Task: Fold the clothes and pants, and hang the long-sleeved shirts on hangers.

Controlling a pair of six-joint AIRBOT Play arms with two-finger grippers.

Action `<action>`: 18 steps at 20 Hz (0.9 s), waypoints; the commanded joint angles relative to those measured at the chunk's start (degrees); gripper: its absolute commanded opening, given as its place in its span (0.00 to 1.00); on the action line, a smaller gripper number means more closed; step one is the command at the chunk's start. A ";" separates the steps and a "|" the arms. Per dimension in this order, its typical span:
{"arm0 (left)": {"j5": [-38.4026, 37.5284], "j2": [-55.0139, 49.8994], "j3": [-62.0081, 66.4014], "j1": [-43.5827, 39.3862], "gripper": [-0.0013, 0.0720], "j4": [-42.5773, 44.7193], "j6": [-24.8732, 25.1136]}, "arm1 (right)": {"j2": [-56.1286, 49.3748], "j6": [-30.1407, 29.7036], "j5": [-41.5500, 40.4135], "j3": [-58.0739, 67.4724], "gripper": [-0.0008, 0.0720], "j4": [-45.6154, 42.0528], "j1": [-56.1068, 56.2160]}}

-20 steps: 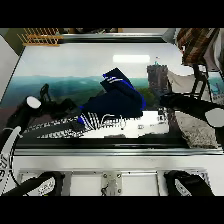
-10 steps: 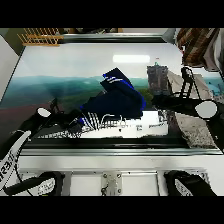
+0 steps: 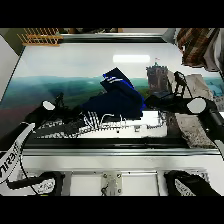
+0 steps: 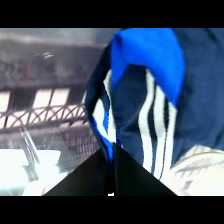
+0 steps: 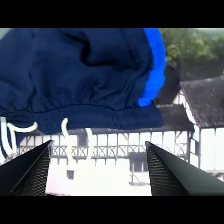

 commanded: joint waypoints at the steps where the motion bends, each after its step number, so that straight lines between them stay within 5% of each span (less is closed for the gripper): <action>1: -2.14 1.46 1.16 1.22 0.03 0.63 1.73 | -7.72 2.49 -0.55 -0.28 0.79 -1.20 0.00; 6: -2.43 5.46 1.16 1.73 0.03 3.74 2.01 | -21.33 1.29 -7.67 -0.28 0.79 4.35 0.24; 12: -2.54 6.36 1.16 1.73 0.03 4.94 2.01 | -26.80 -10.03 -10.54 -0.22 0.78 15.04 3.82; 16: -2.51 6.36 1.18 1.77 0.03 5.01 2.01 | -26.40 -10.08 -11.96 -0.02 0.07 15.02 4.11; 18: -2.84 6.43 2.25 3.32 0.03 5.14 2.01 | -24.20 -11.02 -11.93 0.96 0.03 14.80 3.93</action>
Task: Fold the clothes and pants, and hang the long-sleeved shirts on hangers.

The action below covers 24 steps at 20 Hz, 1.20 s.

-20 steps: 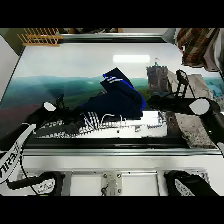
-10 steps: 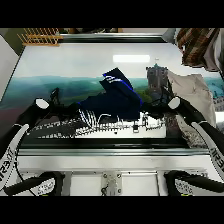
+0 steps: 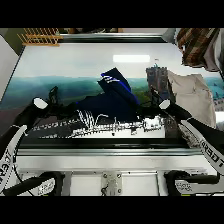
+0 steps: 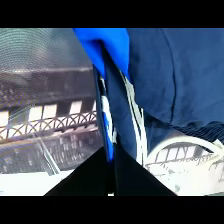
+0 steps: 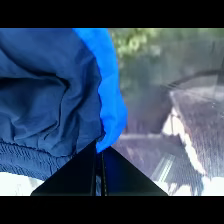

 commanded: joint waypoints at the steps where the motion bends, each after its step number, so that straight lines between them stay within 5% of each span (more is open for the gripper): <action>1: -1.33 0.22 2.78 2.89 0.03 1.16 0.02 | 3.78 -3.56 -0.02 2.49 0.03 -0.15 -0.63; 7: -5.68 13.53 22.64 14.75 0.03 3.08 0.09 | 21.81 -5.57 21.38 27.15 0.03 -12.74 -10.29; 13: -4.87 29.49 31.30 13.05 0.03 3.13 0.09 | 34.97 -4.52 23.30 36.06 0.03 -12.70 -12.72; 19: -5.27 41.27 23.82 12.11 0.03 3.17 -0.04 | 37.44 5.38 24.46 36.04 0.03 -16.87 -13.05; 24: -5.16 43.87 3.30 12.09 0.03 2.58 -3.82 | 24.04 10.45 29.16 36.04 0.03 -22.93 -12.96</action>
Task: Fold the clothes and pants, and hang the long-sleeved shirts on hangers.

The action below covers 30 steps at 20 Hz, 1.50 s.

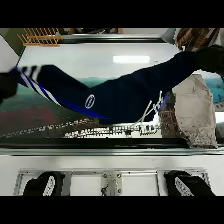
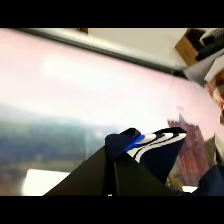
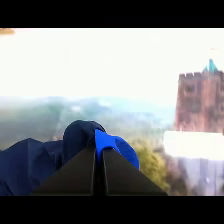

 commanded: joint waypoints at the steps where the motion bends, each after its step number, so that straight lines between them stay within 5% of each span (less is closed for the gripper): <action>1: 0.22 0.35 -13.33 -0.04 0.03 -0.44 -2.01 | -10.99 4.37 1.84 0.11 0.03 -4.63 -0.02; 2: 0.17 -1.46 -16.22 -0.04 0.03 -0.48 -2.01 | -14.99 4.35 0.48 0.13 0.05 -4.57 -0.02; 4: 0.68 -5.99 -20.46 -0.04 0.03 -0.42 -1.97 | -21.81 4.11 -1.90 0.13 0.44 -1.90 -0.13; 5: 1.40 -8.44 -22.14 -0.04 0.03 -0.28 -1.95 | -24.20 2.56 -2.54 0.13 0.55 0.85 -0.04; 10: 3.72 -18.71 -24.92 -0.04 0.03 -0.24 -0.85 | -25.07 -1.84 0.83 -4.22 0.55 8.50 4.92; 16: 3.65 -19.76 -24.94 -0.04 0.03 -0.20 0.22 | -24.02 5.77 -2.56 -25.00 0.55 8.63 17.77; 17: 3.80 -19.02 -24.94 -0.04 0.03 -0.20 0.92 | -24.02 6.14 -4.22 -27.93 0.60 9.09 19.61; 18: 4.20 -18.14 -24.94 -0.04 0.03 -0.09 1.27 | -24.02 6.62 -5.88 -30.42 0.87 10.47 21.29; 19: 4.68 -17.14 -24.94 -0.04 0.03 0.28 1.33 | -24.02 6.58 -7.65 -32.15 1.00 12.28 22.58; 27: 5.73 -12.17 -24.94 -0.04 0.03 0.24 1.68 | -28.13 8.04 -23.63 -34.62 0.99 15.52 27.65; 28: 5.73 -11.67 -24.94 -0.04 0.03 0.24 1.70 | -28.65 8.04 -24.57 -34.62 0.92 15.65 27.65; 30: 6.32 -10.49 -24.94 -0.02 0.03 0.24 1.70 | -28.48 6.91 -25.40 -34.36 0.17 15.41 27.28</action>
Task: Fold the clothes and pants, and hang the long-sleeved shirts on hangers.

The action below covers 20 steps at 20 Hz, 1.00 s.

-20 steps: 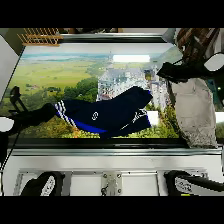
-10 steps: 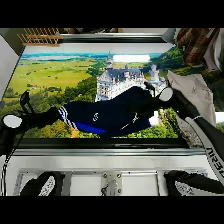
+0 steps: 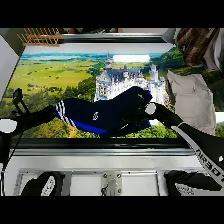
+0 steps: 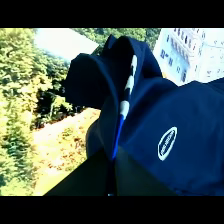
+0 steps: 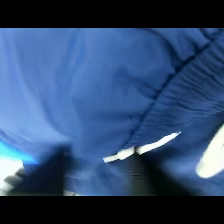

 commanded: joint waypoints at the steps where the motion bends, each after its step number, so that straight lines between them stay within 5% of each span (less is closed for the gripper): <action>1: 1.86 2.43 0.20 -0.02 0.03 -0.02 0.09 | -0.11 -2.25 -3.63 0.48 0.03 0.28 -0.31; 5: 4.42 7.63 11.32 0.98 0.03 -0.76 -0.13 | 8.50 -10.38 7.87 9.60 0.03 0.35 -5.62; 9: 4.59 13.25 30.38 0.26 0.03 -8.59 -0.11 | 21.88 -9.60 20.02 24.61 0.03 1.03 -8.85; 15: 6.62 16.85 48.43 -6.21 0.03 -9.40 -0.09 | 38.58 1.55 21.86 30.10 0.03 4.98 -8.72; 20: 5.66 12.90 57.35 -8.83 0.03 -9.07 -0.09 | 42.01 12.50 33.66 29.16 0.03 4.96 -8.70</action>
